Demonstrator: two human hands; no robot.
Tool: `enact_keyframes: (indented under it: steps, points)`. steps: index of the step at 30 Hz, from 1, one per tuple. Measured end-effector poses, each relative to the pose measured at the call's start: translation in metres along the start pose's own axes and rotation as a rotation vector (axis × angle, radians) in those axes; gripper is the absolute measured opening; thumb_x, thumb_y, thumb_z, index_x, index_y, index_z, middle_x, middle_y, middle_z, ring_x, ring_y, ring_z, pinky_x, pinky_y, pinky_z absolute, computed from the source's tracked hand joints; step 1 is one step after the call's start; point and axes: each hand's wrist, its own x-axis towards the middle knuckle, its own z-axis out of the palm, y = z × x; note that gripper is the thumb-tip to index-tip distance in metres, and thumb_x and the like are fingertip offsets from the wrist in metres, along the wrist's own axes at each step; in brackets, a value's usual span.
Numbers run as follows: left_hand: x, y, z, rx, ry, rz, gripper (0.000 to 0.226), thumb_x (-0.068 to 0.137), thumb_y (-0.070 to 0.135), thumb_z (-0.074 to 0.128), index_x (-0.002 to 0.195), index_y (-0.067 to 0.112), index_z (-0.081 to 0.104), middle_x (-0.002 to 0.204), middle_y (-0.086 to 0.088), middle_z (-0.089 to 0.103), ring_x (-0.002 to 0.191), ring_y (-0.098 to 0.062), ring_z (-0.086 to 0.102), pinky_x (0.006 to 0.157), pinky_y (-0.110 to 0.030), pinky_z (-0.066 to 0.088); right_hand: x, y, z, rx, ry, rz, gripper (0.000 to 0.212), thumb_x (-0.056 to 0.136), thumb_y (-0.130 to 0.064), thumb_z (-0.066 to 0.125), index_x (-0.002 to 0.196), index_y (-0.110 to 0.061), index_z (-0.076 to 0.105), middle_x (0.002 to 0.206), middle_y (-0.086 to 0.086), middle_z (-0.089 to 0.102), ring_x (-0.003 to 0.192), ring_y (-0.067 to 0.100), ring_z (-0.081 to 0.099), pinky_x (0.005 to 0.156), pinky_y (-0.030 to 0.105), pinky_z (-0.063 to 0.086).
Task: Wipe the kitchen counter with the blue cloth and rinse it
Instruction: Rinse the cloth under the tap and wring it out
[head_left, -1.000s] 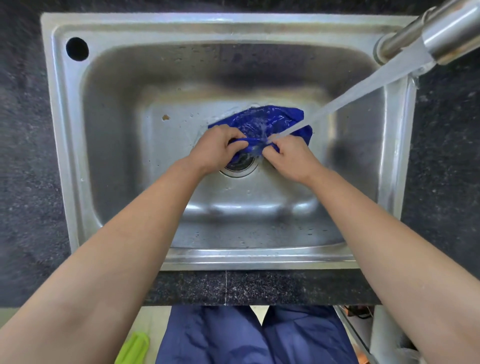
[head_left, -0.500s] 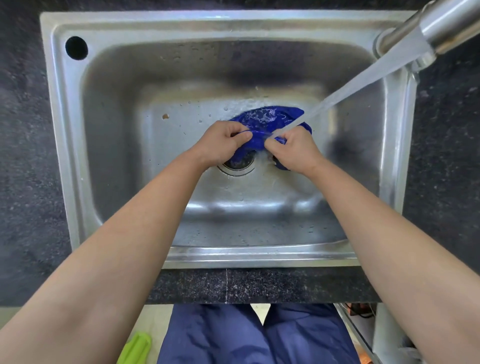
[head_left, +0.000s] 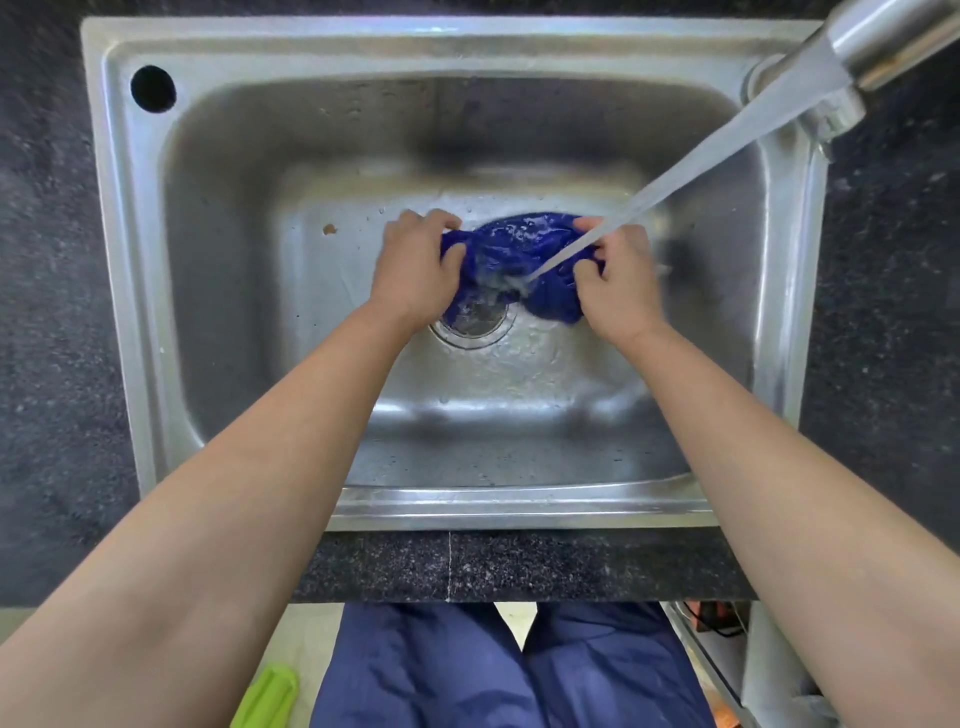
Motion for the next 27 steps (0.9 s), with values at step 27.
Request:
enact_keyframes:
  steps: [27]
  points:
    - [-0.019,-0.011,0.024,0.106,0.176,0.08,0.031,0.093,0.023,0.059,0.123,0.018,0.066,0.121,-0.01,0.055,0.114,-0.031,0.047,0.094,-0.038,0.038,-0.015,0.017,0.012,-0.398,0.257,-0.106,0.04,0.093,-0.015,0.052,0.132,-0.013,0.056,0.129,0.015,0.051,0.118,0.034,0.049,0.095,0.045,0.041]
